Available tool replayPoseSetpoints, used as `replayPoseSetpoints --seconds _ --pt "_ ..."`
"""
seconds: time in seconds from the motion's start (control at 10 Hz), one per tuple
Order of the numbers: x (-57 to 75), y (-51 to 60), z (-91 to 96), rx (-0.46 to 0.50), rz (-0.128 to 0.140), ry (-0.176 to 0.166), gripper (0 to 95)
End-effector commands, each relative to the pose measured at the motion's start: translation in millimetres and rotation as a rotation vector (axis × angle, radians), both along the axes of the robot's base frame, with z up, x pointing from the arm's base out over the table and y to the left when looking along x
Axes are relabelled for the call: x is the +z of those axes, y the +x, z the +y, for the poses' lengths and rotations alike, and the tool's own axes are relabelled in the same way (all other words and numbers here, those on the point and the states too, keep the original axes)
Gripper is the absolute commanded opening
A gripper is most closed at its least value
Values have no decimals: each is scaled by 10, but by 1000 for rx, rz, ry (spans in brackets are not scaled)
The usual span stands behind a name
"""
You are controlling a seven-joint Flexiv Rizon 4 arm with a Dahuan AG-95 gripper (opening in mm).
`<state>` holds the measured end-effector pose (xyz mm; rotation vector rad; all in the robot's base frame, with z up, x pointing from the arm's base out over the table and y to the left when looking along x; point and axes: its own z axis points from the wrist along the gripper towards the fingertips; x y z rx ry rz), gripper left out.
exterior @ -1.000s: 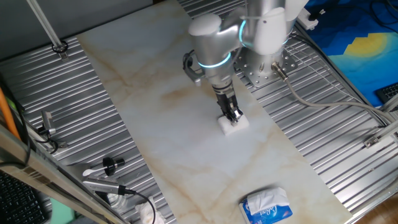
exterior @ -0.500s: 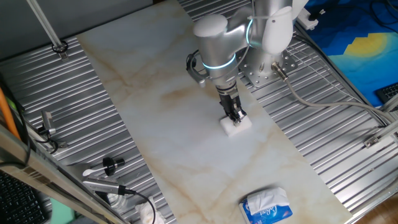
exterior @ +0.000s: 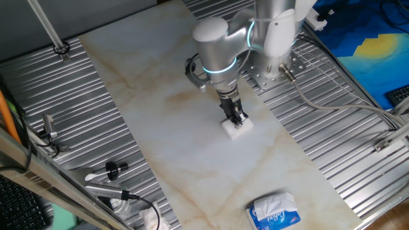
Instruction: Clean the tabletop with a sponge
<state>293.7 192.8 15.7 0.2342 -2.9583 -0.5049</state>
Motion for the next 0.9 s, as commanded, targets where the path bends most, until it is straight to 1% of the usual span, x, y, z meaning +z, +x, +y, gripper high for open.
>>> replayPoseSetpoints --seconds 0.1,0.3,0.5,0.6,0.7,0.9 --pt "58 41 -89 23 5 1 0" --pt "39 94 -177 57 -3 -14 0" --pt "20 141 -262 91 -4 -30 0" --pt "28 165 -306 104 3 -37 0" --pt "47 190 -355 117 15 -39 0" --pt "73 219 -415 130 22 -43 0"
